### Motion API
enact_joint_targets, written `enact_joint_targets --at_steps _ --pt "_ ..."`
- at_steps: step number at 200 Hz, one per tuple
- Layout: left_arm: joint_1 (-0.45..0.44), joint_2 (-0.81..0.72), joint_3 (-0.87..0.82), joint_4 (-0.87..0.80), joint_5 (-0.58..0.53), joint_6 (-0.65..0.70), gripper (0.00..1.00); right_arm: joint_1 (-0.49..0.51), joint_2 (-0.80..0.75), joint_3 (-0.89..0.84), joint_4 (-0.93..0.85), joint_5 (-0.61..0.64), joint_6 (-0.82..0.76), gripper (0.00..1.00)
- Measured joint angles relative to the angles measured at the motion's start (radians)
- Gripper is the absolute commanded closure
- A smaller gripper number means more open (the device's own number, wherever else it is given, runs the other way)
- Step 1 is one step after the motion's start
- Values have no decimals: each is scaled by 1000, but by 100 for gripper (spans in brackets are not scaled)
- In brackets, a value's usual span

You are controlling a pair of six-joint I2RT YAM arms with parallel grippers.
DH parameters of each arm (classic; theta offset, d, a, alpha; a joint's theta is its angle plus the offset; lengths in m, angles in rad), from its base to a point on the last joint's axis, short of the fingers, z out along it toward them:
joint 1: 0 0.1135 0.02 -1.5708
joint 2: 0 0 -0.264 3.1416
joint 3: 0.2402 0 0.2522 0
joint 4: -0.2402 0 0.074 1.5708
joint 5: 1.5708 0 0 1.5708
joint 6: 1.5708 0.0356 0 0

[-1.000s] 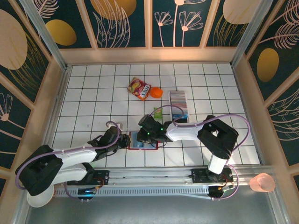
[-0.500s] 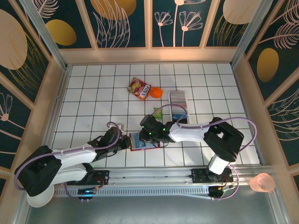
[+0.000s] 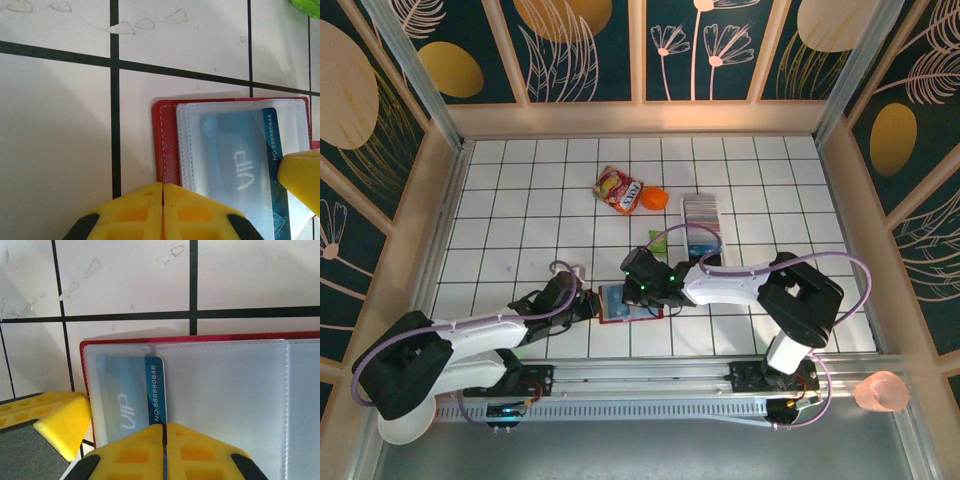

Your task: Put the credit cards into the card holder

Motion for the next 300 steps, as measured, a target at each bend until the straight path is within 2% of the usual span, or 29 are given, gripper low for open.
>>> enact_joint_targets --at_steps 44,105,123,141,165,225,300 --pt "-1 2 1 1 6 0 94 12 25 5 0 0 0 97" --pt "-1 2 1 1 7 0 92 37 52 35 -26 21 -3 94" --pt "-2 1 2 -2 6 0 90 42 51 39 -38 39 -4 89" --pt "-4 -9 4 -19 2 2 83 47 42 39 -53 62 0 82" --pt "-7 -55 6 -73 -21 0 79 50 -12 38 -85 96 -2 77" --pt "-7 -128 38 -154 -43 11 79 51 -157 -26 -134 151 16 72" --pt "-7 -64 41 -153 -12 27 80 61 -141 -90 -156 145 53 67"
